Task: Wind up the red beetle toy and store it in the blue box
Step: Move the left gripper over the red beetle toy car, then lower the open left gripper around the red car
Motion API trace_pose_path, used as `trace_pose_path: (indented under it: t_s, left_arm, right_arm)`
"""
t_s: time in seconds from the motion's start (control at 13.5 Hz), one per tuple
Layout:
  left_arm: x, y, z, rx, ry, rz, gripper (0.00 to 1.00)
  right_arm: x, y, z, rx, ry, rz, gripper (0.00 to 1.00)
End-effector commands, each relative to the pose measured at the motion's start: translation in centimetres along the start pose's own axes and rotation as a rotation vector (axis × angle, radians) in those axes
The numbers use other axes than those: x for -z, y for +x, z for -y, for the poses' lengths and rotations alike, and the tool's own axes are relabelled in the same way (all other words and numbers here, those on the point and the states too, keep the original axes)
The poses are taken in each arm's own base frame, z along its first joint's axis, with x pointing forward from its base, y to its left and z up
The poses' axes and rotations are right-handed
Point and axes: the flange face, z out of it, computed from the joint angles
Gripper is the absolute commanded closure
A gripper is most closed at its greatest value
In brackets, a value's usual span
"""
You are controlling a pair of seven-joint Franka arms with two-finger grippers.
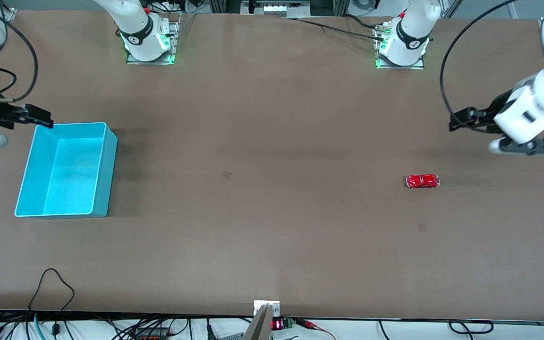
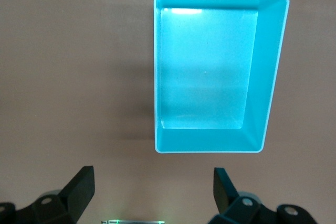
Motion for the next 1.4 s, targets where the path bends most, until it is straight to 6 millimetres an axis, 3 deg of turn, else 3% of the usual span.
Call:
trace_pose_path:
  t_s: [0.0,0.3,0.52,0.74,1.11,1.33]
  left_arm:
    - [-3.3,2.8,1.1,-0.074,0.015,0.023,0.0]
    - [-9.7,5.1,2.3,-0.392,0.091,0.03,0.0]
    - [-13.6,5.2,2.7,-0.653,0.17,0.081,0.0]
    - [-16.8,6.1,4.0,-0.947,0.156,0.083,0.0]
    - [-21.7,6.5,4.5,-1.431,0.153,0.088,0.0]
    - [-24.1,5.9,6.1,-1.525,0.167,0.059,0.0]
  right_arm:
    - [-1.4,0.2,-0.5,-0.003,0.01,0.057,0.0]
    - [-1.8,0.3,-0.5,-0.005,0.018,0.073,0.0]
    - [-2.3,0.6,-0.4,-0.003,0.018,0.082,0.0]
    - [-2.6,0.8,-0.1,-0.001,0.019,0.088,0.0]
    - [-3.3,1.1,-0.4,-0.004,0.021,0.1,0.0]
    - [-3.3,1.1,-0.3,-0.001,0.021,0.102,0.0]
